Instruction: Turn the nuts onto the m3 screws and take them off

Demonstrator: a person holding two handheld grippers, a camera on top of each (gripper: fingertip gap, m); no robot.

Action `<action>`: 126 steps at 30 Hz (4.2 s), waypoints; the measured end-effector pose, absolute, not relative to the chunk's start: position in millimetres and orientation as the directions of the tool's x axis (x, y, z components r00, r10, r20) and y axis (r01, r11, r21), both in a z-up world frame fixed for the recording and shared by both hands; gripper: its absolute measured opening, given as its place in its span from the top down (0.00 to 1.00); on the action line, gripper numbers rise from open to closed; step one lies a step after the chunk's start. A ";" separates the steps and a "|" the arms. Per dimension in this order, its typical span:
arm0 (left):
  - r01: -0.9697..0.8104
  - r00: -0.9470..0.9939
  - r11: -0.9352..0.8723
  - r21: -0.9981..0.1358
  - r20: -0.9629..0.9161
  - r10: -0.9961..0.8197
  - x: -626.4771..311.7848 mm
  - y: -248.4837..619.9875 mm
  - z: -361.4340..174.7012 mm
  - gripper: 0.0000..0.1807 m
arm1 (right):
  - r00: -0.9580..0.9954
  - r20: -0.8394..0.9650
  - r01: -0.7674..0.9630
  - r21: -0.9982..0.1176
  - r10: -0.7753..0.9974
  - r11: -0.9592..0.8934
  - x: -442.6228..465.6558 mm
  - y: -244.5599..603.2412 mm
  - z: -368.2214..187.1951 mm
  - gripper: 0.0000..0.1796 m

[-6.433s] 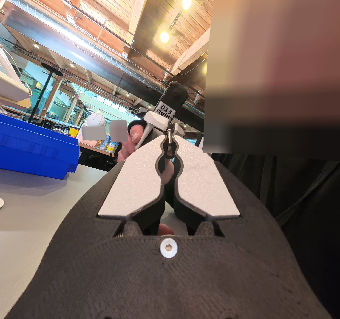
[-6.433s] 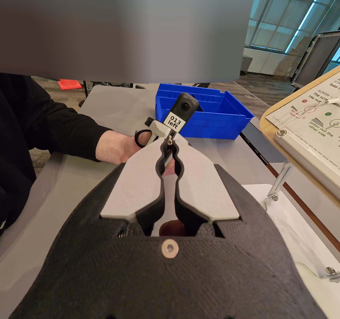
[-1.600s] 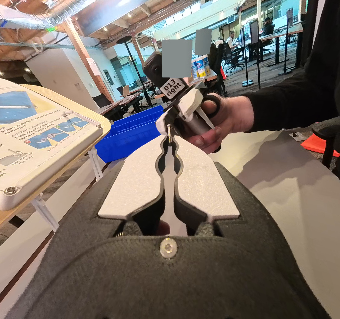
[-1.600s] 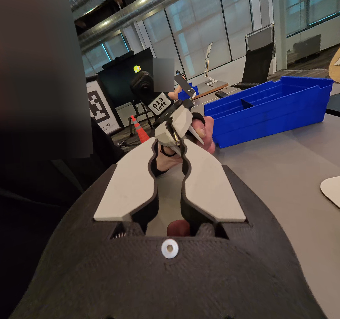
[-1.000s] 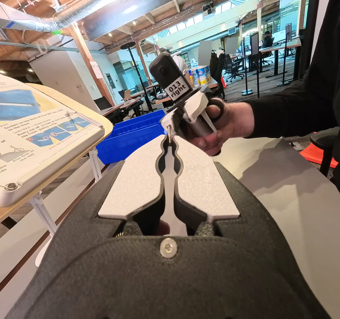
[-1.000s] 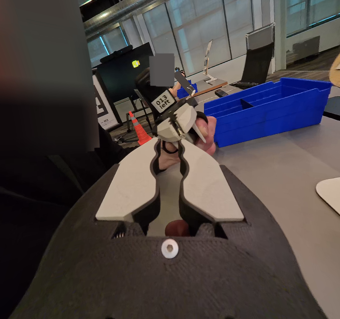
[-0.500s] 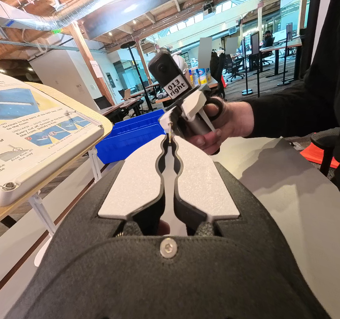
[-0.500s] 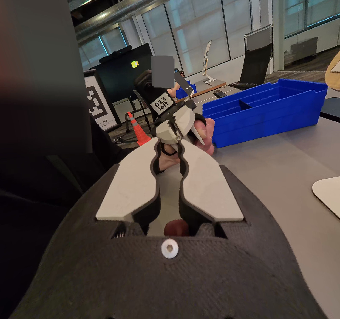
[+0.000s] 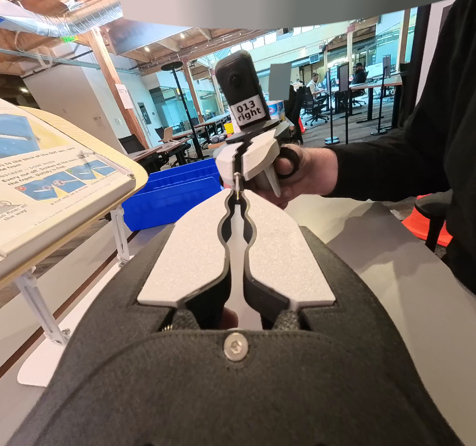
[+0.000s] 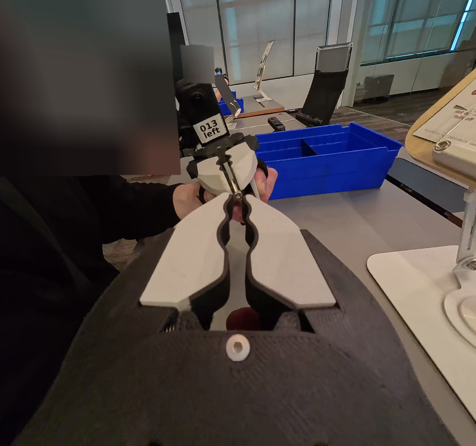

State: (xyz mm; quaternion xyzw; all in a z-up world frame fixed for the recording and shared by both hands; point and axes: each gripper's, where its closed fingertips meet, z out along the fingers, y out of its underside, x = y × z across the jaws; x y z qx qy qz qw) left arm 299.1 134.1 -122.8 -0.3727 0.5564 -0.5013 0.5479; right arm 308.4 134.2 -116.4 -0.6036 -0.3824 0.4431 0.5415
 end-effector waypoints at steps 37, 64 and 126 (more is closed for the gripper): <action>0.165 -0.370 -0.233 -0.958 0.159 -0.915 299.3 131.3 -119.1 0.90 | 0.323 0.181 0.193 -0.973 0.929 0.122 308.1 129.6 -110.6 0.97; 0.161 -0.430 -0.326 -0.932 0.231 -0.873 305.2 132.6 -121.2 0.98 | 0.315 0.320 0.302 -0.926 0.893 0.225 310.1 131.9 -112.1 0.97; 0.070 -0.108 0.255 -0.964 -0.262 -0.959 312.1 140.3 -137.5 0.98 | 0.272 -0.087 0.130 -0.983 0.958 -0.127 317.7 136.1 -126.2 0.97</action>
